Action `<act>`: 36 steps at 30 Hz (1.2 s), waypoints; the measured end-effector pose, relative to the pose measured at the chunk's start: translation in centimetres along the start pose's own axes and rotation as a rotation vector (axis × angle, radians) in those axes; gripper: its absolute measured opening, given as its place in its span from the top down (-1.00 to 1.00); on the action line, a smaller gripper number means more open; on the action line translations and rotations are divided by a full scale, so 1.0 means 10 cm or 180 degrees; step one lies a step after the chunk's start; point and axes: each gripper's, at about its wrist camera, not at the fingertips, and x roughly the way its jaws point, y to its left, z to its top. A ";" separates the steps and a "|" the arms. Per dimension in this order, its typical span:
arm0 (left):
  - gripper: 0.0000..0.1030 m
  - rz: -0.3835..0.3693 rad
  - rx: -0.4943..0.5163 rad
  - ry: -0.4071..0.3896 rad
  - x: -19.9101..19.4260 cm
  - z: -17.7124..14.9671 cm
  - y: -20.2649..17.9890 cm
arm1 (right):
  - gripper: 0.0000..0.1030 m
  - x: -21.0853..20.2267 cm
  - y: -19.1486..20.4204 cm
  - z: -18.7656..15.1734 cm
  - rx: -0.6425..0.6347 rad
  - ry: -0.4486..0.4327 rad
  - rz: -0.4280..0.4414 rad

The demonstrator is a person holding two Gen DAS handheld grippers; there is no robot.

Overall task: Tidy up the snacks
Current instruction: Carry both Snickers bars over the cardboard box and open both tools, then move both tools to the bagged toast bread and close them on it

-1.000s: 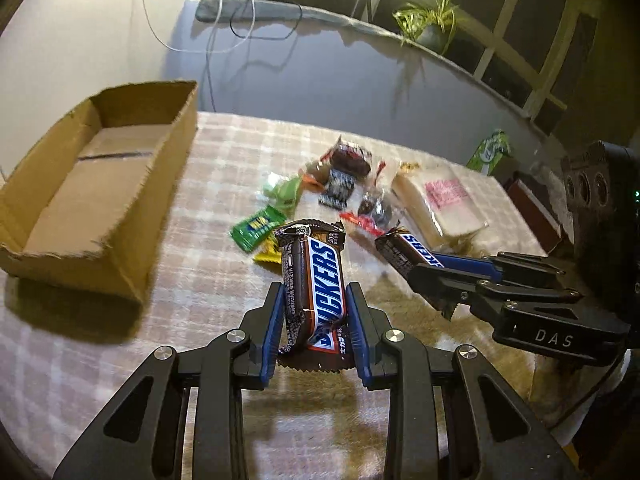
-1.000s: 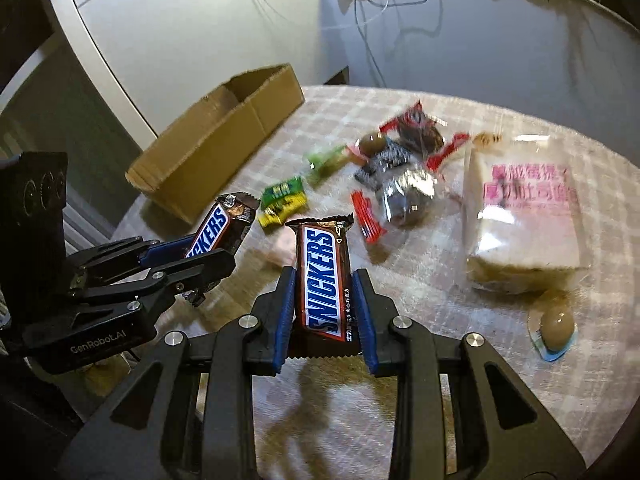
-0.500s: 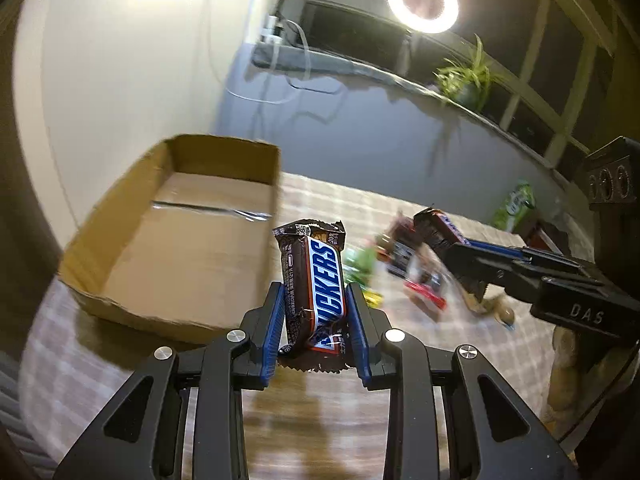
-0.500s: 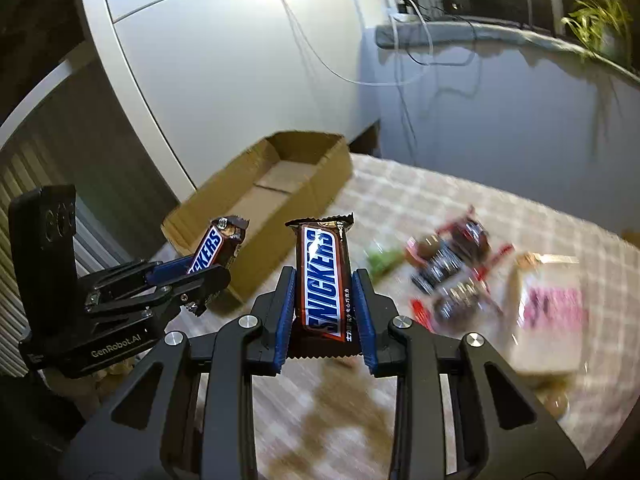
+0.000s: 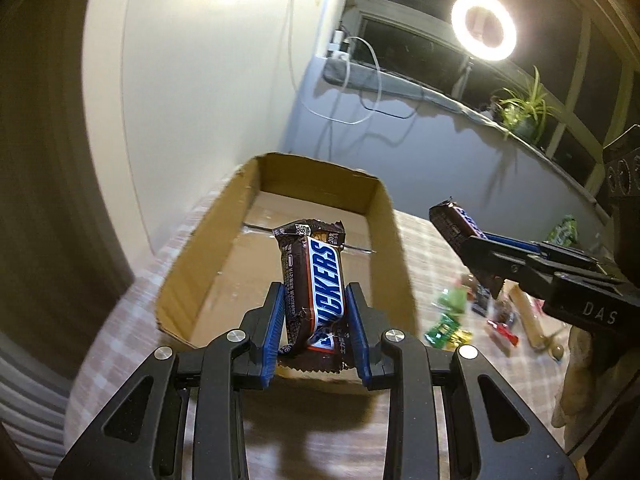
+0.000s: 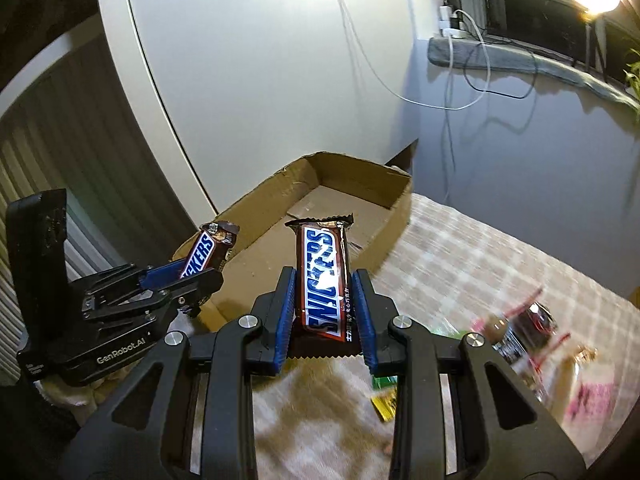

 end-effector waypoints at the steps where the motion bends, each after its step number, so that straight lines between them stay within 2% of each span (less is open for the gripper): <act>1: 0.44 0.0012 -0.0008 0.0002 0.02 0.01 0.02 | 0.42 0.06 0.02 0.02 -0.0019 0.0017 -0.0008; 13: 0.44 0.0136 -0.0064 0.0039 0.10 0.05 0.21 | 0.42 0.59 0.25 0.18 -0.0230 0.0165 -0.0082; 25: 0.40 0.0217 -0.0055 0.0012 0.09 0.06 0.23 | 0.42 0.60 0.28 0.26 -0.0251 0.0093 -0.0128; 26: 0.36 0.0219 -0.0043 0.0007 0.08 0.07 0.22 | 0.39 0.58 0.27 0.26 -0.0249 0.0089 -0.0134; 27: 0.19 0.0226 -0.0042 0.0001 0.08 0.07 0.22 | 0.25 0.57 0.27 0.26 -0.0244 0.0078 -0.0148; 28: 0.11 0.0231 -0.0049 -0.0017 0.06 0.08 0.22 | 0.16 0.55 0.26 0.26 -0.0241 0.0064 -0.0158; 29: 0.11 0.0230 -0.0052 -0.0025 0.06 0.08 0.21 | -0.01 0.52 0.25 0.25 -0.0240 0.0041 -0.0174; 30: 0.11 0.0228 -0.0051 -0.0032 0.05 0.09 0.21 | -0.07 0.49 0.25 0.25 -0.0238 0.0020 -0.0189; 34: 0.11 0.0231 -0.0038 -0.0061 -0.01 0.09 0.17 | -0.14 0.37 0.22 0.25 -0.0212 -0.0042 -0.0228; 36: 0.11 0.0224 -0.0032 -0.0085 -0.05 0.09 0.14 | -0.39 0.31 0.20 0.24 -0.0204 -0.0087 -0.0254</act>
